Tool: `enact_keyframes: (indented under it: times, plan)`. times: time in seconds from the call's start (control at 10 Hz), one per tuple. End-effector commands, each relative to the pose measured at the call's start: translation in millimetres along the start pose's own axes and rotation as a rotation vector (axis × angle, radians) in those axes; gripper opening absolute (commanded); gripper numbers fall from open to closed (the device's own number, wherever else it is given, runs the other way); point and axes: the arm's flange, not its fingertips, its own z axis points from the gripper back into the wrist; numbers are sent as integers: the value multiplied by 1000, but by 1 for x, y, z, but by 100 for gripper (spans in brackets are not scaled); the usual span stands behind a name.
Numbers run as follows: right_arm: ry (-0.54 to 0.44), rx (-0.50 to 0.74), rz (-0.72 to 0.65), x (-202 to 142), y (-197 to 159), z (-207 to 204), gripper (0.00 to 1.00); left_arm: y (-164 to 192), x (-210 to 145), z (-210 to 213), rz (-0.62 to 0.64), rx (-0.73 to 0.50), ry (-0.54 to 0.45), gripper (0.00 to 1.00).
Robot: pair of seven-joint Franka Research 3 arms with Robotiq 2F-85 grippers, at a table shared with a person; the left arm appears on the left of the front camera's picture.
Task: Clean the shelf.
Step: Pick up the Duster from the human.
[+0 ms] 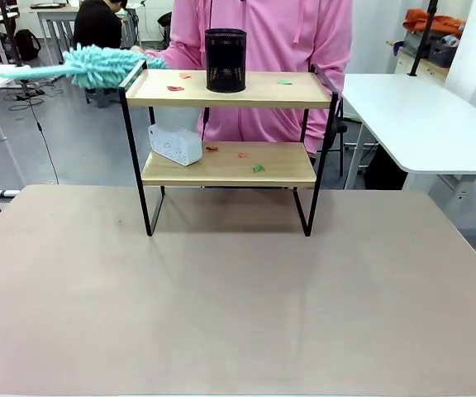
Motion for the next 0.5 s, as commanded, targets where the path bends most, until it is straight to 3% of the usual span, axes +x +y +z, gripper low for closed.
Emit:
enact_keyframes:
  times: [0.0,0.2,0.4]
  plan:
    - [-6,20,30,3,2,-1,100,-1,2,-2,-23,-17,-6,100]
    - [-6,20,30,3,2,-1,100,0,0,-1,1,0,1,100]
    - [-6,20,30,3,2,-1,100,-10,30,-15,88,-27,58,100]
